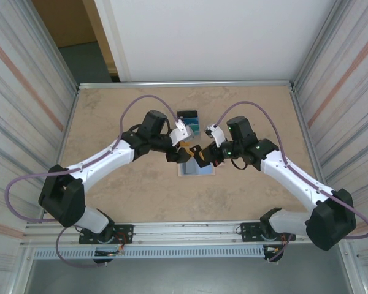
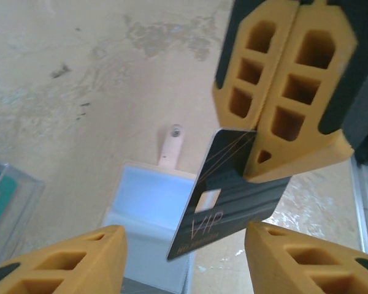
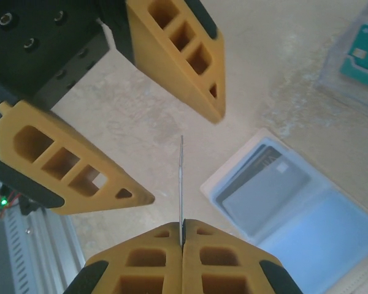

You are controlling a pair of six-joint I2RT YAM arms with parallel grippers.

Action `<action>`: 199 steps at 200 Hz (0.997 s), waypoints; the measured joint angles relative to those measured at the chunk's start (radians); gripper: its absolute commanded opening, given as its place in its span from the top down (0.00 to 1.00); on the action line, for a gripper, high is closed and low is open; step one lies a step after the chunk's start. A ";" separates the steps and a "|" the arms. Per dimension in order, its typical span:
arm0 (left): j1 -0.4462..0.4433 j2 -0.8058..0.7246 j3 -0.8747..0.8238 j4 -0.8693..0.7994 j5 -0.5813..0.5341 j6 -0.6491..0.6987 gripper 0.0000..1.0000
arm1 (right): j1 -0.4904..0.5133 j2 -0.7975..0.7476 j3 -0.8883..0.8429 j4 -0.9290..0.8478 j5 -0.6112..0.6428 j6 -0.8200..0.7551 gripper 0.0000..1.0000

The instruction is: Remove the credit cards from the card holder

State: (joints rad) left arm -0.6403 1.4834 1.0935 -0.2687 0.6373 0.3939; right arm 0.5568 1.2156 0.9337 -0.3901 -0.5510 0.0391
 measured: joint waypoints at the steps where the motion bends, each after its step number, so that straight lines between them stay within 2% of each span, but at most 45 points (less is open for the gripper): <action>1: 0.000 0.000 0.001 0.000 0.003 -0.001 0.57 | 0.000 0.000 0.000 -0.001 0.000 -0.001 1.00; 44: -0.001 0.012 0.033 -0.055 0.095 0.058 0.76 | 0.006 0.012 0.031 -0.022 -0.050 -0.049 1.00; 73: -0.003 0.018 0.048 -0.101 0.122 0.096 1.00 | 0.005 0.024 0.037 -0.038 -0.058 -0.072 1.00; 79: -0.003 0.020 0.050 -0.110 0.127 0.098 1.00 | 0.005 0.025 0.037 -0.042 -0.059 -0.078 0.99; 108: -0.004 0.026 0.054 -0.121 0.141 0.099 1.00 | 0.005 0.026 0.037 -0.045 -0.050 -0.080 0.74; 129: -0.014 0.026 0.054 -0.114 0.133 0.086 1.00 | 0.004 0.018 0.032 -0.010 -0.026 -0.062 0.61; 151: -0.018 0.015 0.042 -0.067 0.101 0.049 1.00 | -0.014 -0.040 -0.016 0.051 -0.003 -0.026 0.55; 171: -0.018 -0.023 -0.007 0.003 0.055 -0.012 1.00 | -0.043 -0.133 -0.098 0.134 0.031 0.034 0.44; 199: -0.015 -0.122 -0.116 0.141 -0.006 -0.140 1.00 | -0.065 -0.271 -0.255 0.307 0.081 0.161 0.40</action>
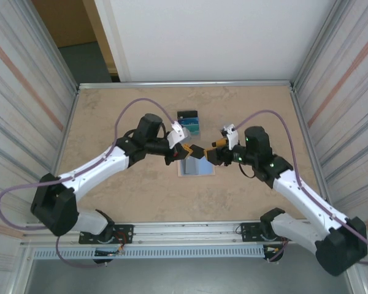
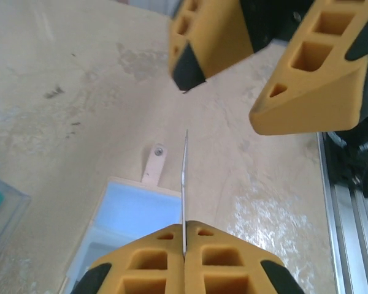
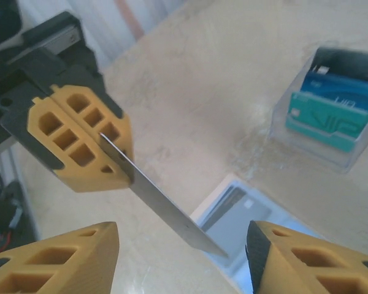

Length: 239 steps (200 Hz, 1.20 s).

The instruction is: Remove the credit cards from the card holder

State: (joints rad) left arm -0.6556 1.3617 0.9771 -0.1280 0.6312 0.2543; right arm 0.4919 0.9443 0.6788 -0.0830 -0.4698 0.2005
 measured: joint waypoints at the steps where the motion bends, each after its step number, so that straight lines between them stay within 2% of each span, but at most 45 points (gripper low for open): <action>1: 0.000 -0.005 -0.006 0.007 -0.003 -0.007 1.00 | 0.000 -0.005 -0.007 0.009 0.003 0.005 0.40; 39: 0.002 -0.101 -0.090 0.179 -0.053 -0.183 1.00 | -0.002 -0.039 -0.150 0.227 0.036 0.195 0.38; 83: 0.044 -0.119 -0.162 0.384 -0.037 -0.397 1.00 | 0.013 0.053 -0.181 0.462 -0.011 0.341 0.41; 125: 0.071 -0.103 -0.171 0.540 0.054 -0.566 1.00 | 0.064 0.168 -0.162 0.593 -0.093 0.360 0.47; 184: 0.077 -0.098 -0.186 0.615 0.115 -0.649 1.00 | 0.069 0.193 -0.132 0.698 -0.135 0.360 0.47; 203: 0.081 -0.096 -0.192 0.625 0.135 -0.657 1.00 | 0.069 0.189 -0.132 0.709 -0.135 0.360 0.53; 239: 0.080 -0.085 -0.192 0.644 0.159 -0.674 1.00 | 0.063 0.167 -0.132 0.729 -0.142 0.363 0.71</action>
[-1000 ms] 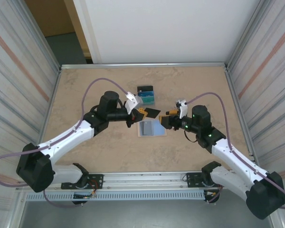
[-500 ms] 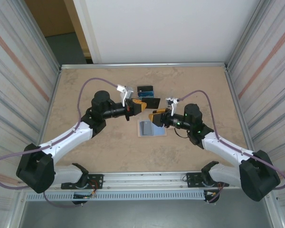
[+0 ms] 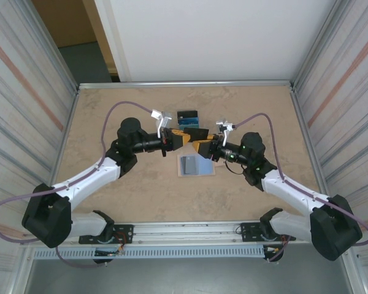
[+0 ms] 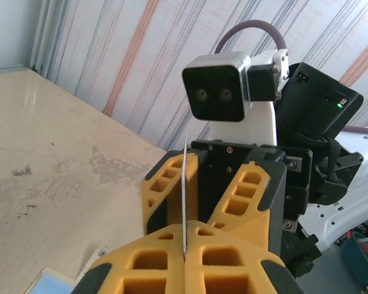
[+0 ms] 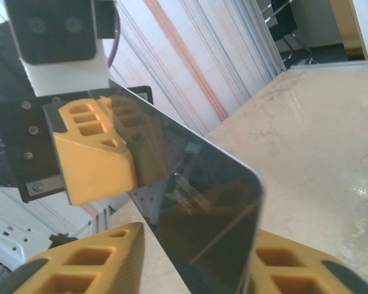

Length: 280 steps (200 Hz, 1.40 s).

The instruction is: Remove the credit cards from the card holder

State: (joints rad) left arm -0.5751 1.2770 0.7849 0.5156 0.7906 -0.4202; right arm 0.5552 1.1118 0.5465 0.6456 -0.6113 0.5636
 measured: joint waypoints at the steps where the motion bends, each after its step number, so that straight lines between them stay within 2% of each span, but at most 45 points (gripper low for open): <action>1: 0.000 0.000 0.000 0.001 0.001 0.000 1.00 | 0.000 0.000 0.000 0.000 0.000 0.000 0.71; 42: 0.004 0.005 -0.002 0.014 0.026 -0.004 1.00 | 0.000 -0.041 0.000 0.000 0.003 0.002 0.72; 60: 0.006 0.005 -0.005 0.015 0.034 -0.004 1.00 | 0.000 -0.062 0.000 -0.003 0.005 -0.002 0.84; 75: 0.006 0.005 -0.005 0.021 0.043 -0.005 1.00 | -0.001 -0.075 0.000 -0.011 0.008 -0.014 1.00; 93: 0.006 0.006 -0.005 0.025 0.048 -0.006 0.99 | -0.002 -0.086 -0.001 -0.027 0.008 -0.024 1.00; 107: 0.006 0.008 -0.005 0.024 0.055 -0.008 0.88 | 0.003 -0.099 -0.001 -0.052 0.016 -0.038 1.00; 115: 0.006 0.010 -0.005 0.024 0.058 -0.005 0.76 | 0.006 -0.113 -0.001 -0.072 0.020 -0.050 1.00; 130: 0.012 0.011 0.001 -0.006 0.056 -0.001 0.45 | 0.016 -0.145 0.000 -0.111 0.019 -0.076 1.00; 162: 0.042 0.014 0.092 -0.192 0.059 0.093 0.20 | 0.021 -0.200 0.020 -0.252 0.015 -0.158 1.00; 191: 0.048 0.014 0.236 -0.402 0.071 0.246 0.18 | 0.021 -0.229 0.075 -0.410 0.008 -0.246 1.00; 227: 0.026 0.021 0.363 -0.632 0.100 0.486 0.31 | 0.021 -0.237 0.134 -0.568 -0.016 -0.339 1.00; 280: -0.080 0.090 0.477 -0.912 0.056 0.794 0.45 | 0.021 -0.221 0.159 -0.661 -0.057 -0.394 1.00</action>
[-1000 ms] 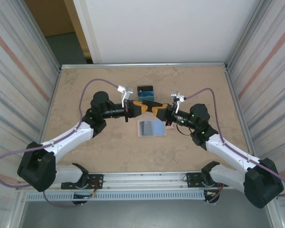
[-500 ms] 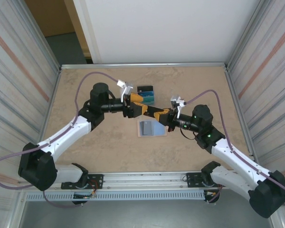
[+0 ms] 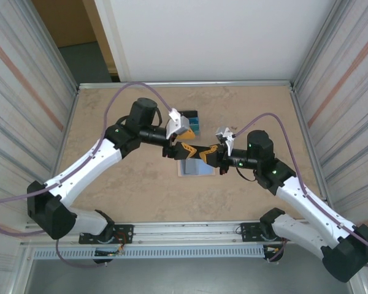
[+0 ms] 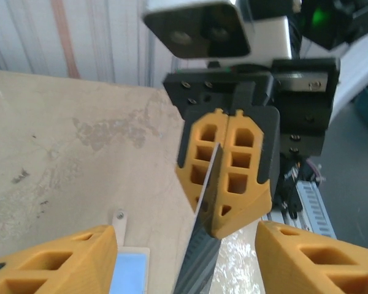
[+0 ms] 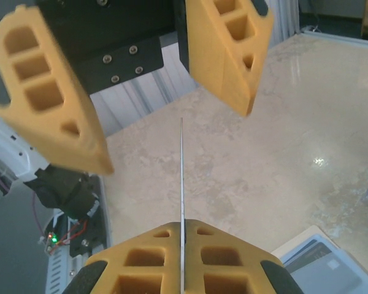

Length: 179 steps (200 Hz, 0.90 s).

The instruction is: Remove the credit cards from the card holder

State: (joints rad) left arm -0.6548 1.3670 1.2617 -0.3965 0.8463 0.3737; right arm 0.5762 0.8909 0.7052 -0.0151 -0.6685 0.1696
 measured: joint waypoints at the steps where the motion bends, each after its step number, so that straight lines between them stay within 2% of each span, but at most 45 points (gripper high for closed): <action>1: -0.001 0.002 0.001 -0.003 -0.001 0.002 0.45 | 0.000 0.001 0.000 -0.001 -0.001 0.000 1.00; 25: -0.020 0.040 0.036 -0.084 -0.019 0.082 0.64 | 0.000 0.013 0.005 -0.013 -0.014 -0.006 1.00; 53: -0.020 0.072 0.064 -0.138 -0.025 0.127 1.00 | -0.001 0.020 0.005 -0.019 -0.005 -0.007 1.00; 70: -0.026 0.073 0.071 -0.158 -0.029 0.139 1.00 | -0.005 0.024 0.005 -0.028 -0.002 -0.016 0.88; 83: -0.027 0.073 0.073 -0.161 -0.032 0.141 1.00 | -0.004 0.024 0.006 -0.029 0.007 -0.022 0.65; 109: -0.026 0.075 0.072 -0.146 -0.090 0.156 1.00 | -0.004 0.024 0.007 -0.042 0.051 -0.019 0.37; 112: -0.025 0.075 0.071 -0.141 -0.096 0.158 1.00 | -0.004 0.024 0.008 -0.042 0.061 -0.029 0.27; 116: -0.024 0.075 0.071 -0.134 -0.106 0.162 1.00 | -0.004 0.024 0.008 -0.045 0.078 -0.018 0.04; 118: -0.023 0.075 0.069 -0.129 -0.111 0.164 1.00 | -0.004 0.024 0.008 -0.047 0.086 -0.022 0.00; 155: 0.041 0.084 0.038 0.007 -0.198 0.173 1.00 | -0.027 0.024 0.016 -0.077 0.201 0.000 0.01; 179: 0.102 0.146 0.052 0.074 -0.249 0.176 1.00 | -0.040 0.025 0.026 -0.095 0.296 0.038 0.01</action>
State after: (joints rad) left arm -0.5526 1.5135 1.3140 -0.3229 0.5968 0.5499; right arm 0.5362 0.9157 0.7315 -0.1101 -0.3721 0.2073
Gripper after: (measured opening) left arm 0.047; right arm 0.988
